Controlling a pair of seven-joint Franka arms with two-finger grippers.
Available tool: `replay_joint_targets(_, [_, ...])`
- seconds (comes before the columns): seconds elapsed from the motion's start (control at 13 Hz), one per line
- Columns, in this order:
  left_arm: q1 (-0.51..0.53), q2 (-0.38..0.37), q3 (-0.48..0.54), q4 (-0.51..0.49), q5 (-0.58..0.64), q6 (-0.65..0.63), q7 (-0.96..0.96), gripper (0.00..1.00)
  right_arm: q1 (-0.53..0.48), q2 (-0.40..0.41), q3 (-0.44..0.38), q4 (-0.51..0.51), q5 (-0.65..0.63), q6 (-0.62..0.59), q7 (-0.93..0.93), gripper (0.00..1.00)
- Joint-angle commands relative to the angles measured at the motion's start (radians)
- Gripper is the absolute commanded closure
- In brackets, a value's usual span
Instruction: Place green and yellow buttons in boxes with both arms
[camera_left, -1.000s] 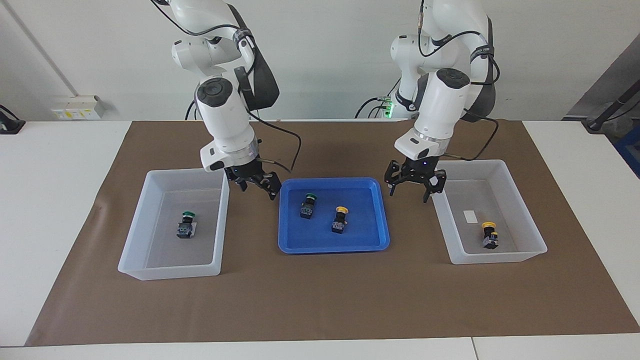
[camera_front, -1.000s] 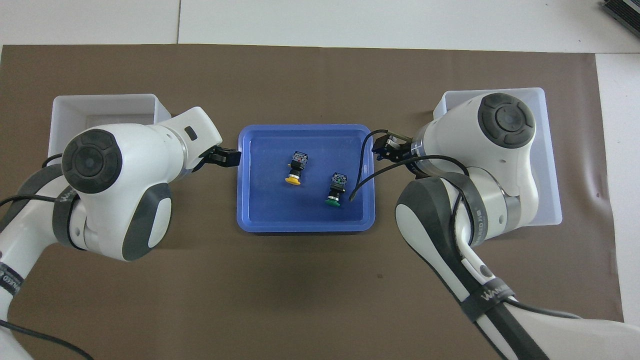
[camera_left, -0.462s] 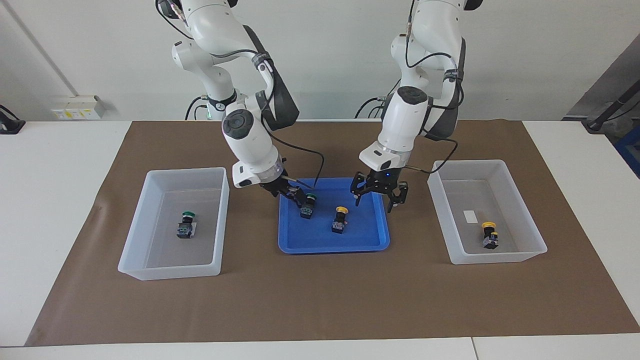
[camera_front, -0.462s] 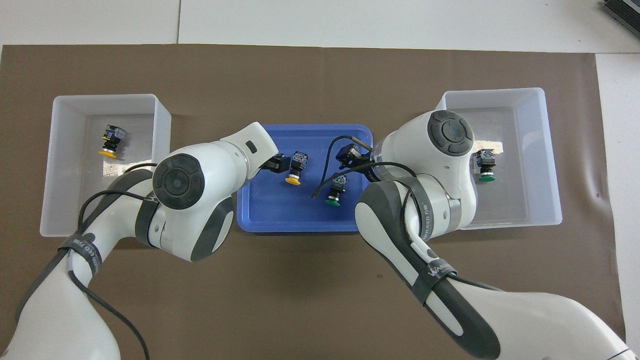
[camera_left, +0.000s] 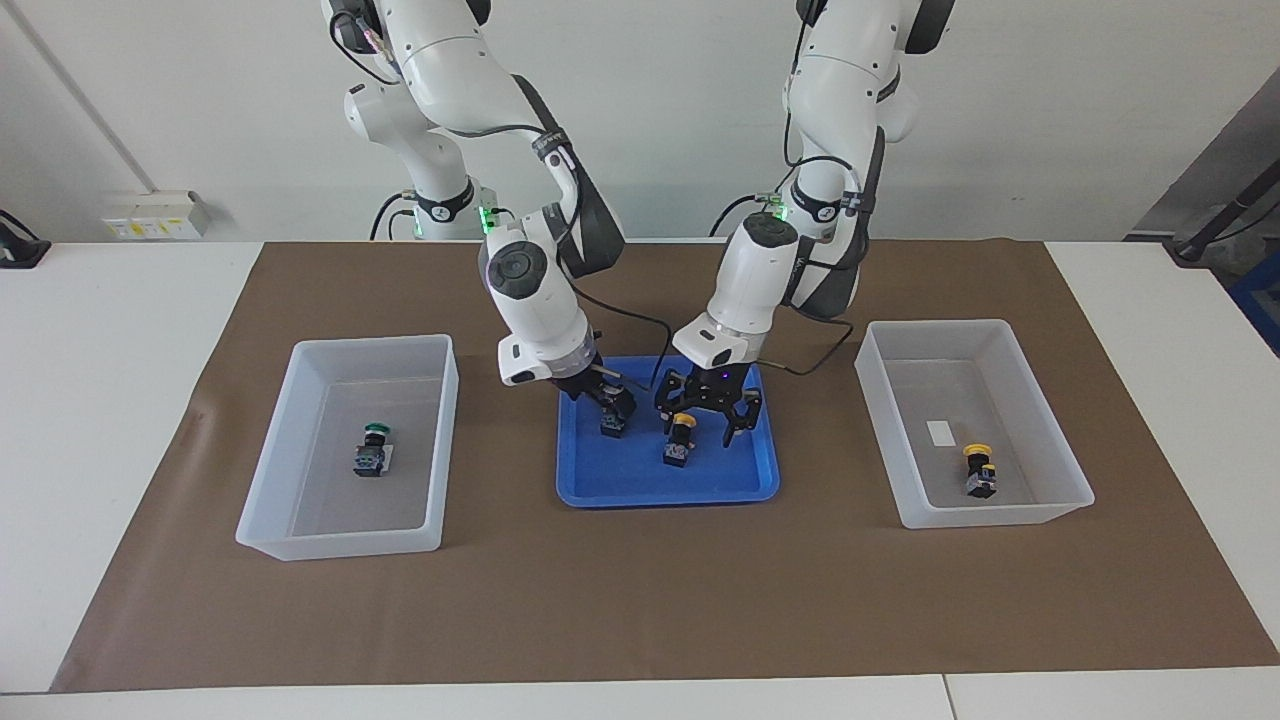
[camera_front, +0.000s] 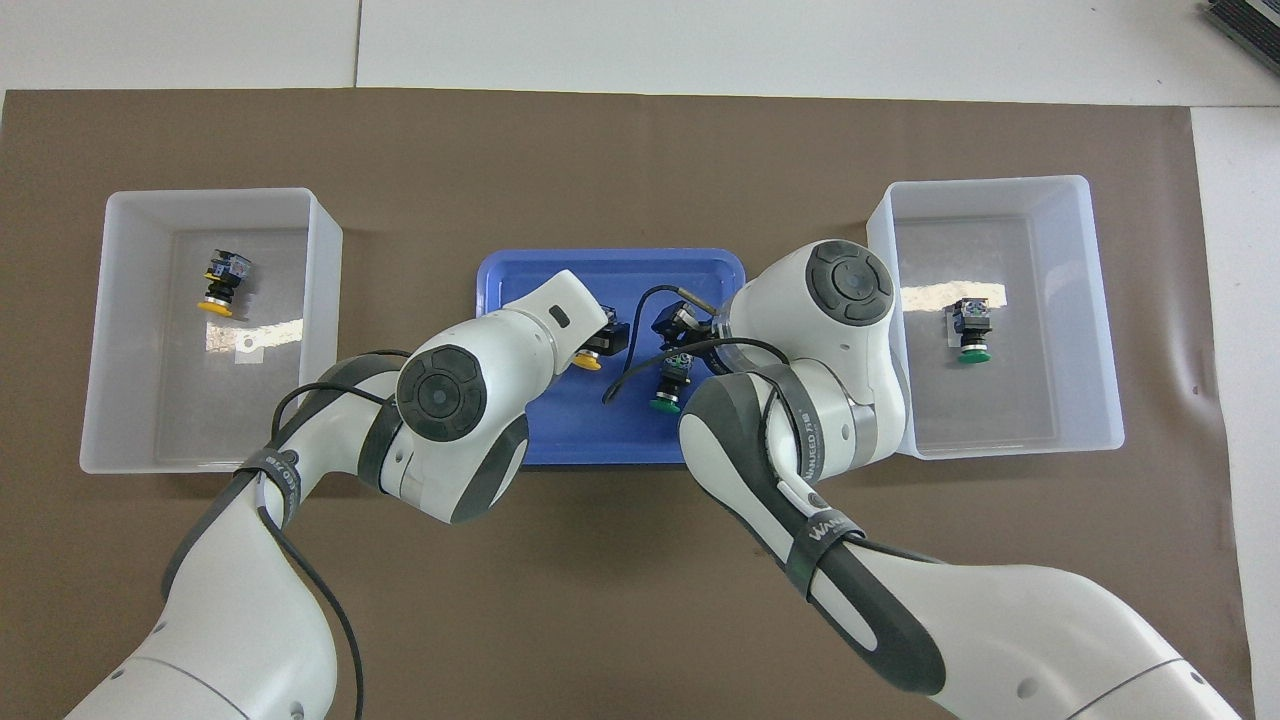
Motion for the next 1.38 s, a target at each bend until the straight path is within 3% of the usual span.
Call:
replay_joint_targets(0.0, [-0.018, 0.011, 0.015, 0.005, -0.002, 0.019, -0.019, 0.00, -0.008, 0.017, 0.003, 0.001, 0.112, 0.027, 0.003, 0.01])
replay_joint_targets(0.31, [-0.035, 0.015, 0.015, -0.008, -0.002, 0.018, -0.022, 0.00, -0.016, 0.036, 0.003, 0.001, 0.228, 0.068, -0.005, 0.01])
replay_joint_targets(0.54, [-0.038, 0.017, 0.016, -0.025, -0.002, 0.018, -0.020, 0.00, -0.007, 0.054, 0.003, -0.002, 0.236, 0.092, -0.006, 0.01])
replay_joint_targets(0.62, [-0.038, 0.017, 0.016, -0.025, -0.002, 0.016, -0.022, 0.26, -0.008, 0.054, 0.003, -0.010, 0.236, 0.093, -0.018, 0.01])
replay_joint_targets(0.69, [-0.035, 0.017, 0.016, -0.026, -0.002, 0.018, -0.020, 0.62, -0.009, 0.054, 0.003, -0.018, 0.237, 0.093, -0.038, 0.05])
replay_joint_targets(0.77, [-0.024, 0.017, 0.016, -0.025, -0.002, 0.018, -0.019, 0.91, -0.009, 0.054, 0.003, -0.024, 0.237, 0.093, -0.045, 0.15])
replay_joint_targets(0.85, [-0.021, 0.017, 0.016, -0.022, -0.002, 0.018, -0.016, 1.00, -0.009, 0.053, 0.003, -0.027, 0.237, 0.092, -0.045, 0.45])
replay_joint_targets(0.92, [-0.018, 0.017, 0.018, -0.020, -0.002, 0.018, -0.013, 1.00, -0.007, 0.051, 0.003, -0.028, 0.239, 0.088, -0.043, 0.59])
replay_joint_targets(1.08, [-0.001, -0.001, 0.019, -0.018, -0.002, 0.004, -0.002, 1.00, -0.007, 0.050, 0.004, -0.028, 0.239, 0.079, -0.043, 0.59])
replay_joint_targets(1.15, [0.024, -0.023, 0.019, -0.023, -0.002, -0.001, 0.000, 1.00, -0.007, 0.050, 0.004, -0.027, 0.239, 0.078, -0.043, 0.65])
replay_joint_targets(1.23, [0.036, -0.055, 0.019, -0.029, -0.002, -0.017, 0.003, 1.00, -0.008, 0.050, 0.004, -0.027, 0.239, 0.075, -0.043, 0.87])
replay_joint_targets(1.31, [0.057, -0.092, 0.021, -0.031, -0.002, -0.066, 0.004, 1.00, -0.009, 0.047, 0.003, -0.027, 0.240, 0.073, -0.036, 1.00])
